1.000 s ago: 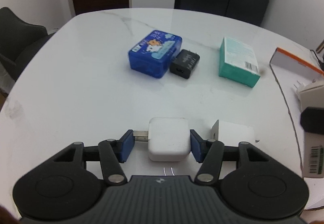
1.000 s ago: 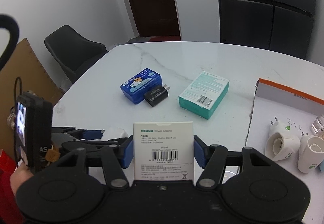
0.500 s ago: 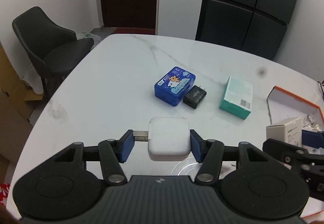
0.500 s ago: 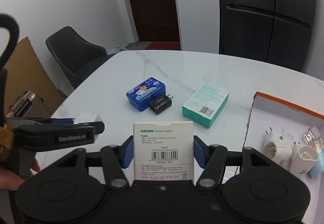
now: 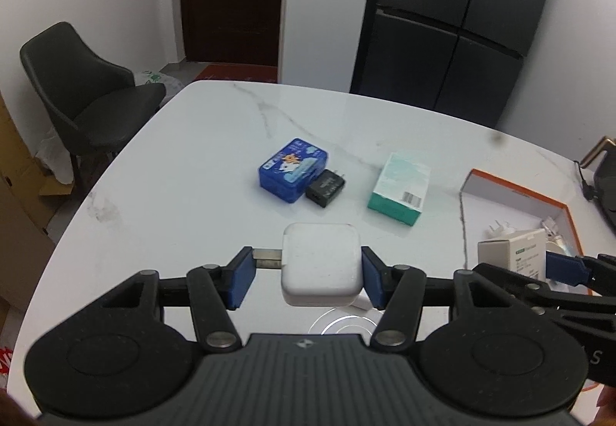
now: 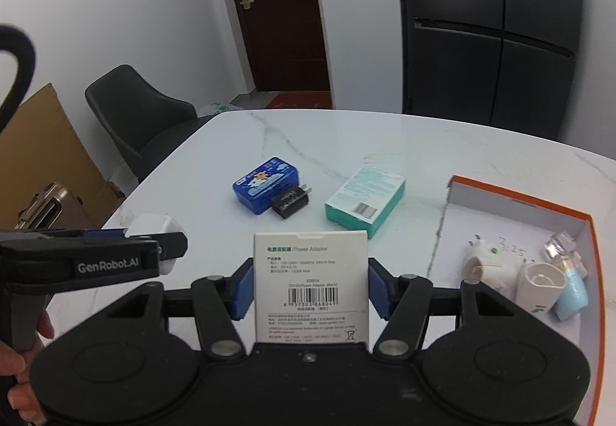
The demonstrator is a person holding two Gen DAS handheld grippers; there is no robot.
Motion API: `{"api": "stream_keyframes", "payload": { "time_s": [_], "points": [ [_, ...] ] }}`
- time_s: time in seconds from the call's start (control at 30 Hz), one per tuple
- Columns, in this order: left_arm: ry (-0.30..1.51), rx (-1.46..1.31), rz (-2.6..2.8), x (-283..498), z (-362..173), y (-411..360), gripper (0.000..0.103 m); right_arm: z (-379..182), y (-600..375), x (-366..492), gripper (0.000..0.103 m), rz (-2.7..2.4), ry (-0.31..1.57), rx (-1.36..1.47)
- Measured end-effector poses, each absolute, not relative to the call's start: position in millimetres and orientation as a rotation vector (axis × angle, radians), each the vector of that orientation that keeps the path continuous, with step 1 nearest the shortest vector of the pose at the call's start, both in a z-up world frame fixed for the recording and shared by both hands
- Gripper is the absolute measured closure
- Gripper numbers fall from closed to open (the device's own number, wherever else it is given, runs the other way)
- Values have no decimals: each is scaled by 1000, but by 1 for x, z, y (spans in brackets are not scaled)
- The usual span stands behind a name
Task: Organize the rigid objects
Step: 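Carry the white square adapter with the left tool while the right tool carries the adapter box toward the box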
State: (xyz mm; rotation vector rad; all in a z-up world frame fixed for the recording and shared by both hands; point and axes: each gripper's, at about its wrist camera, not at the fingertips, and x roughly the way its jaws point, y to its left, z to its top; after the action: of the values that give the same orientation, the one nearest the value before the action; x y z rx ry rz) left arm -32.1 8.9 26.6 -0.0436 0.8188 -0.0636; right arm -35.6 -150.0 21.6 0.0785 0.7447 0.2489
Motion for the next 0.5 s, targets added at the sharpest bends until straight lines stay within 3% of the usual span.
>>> {"api": "stream_keyframes", "payload": {
  "time_s": [0.5],
  "points": [
    [808,-17,-96,-38,27,-16,45,18,-180,-48,32,194,766,122]
  ]
}}
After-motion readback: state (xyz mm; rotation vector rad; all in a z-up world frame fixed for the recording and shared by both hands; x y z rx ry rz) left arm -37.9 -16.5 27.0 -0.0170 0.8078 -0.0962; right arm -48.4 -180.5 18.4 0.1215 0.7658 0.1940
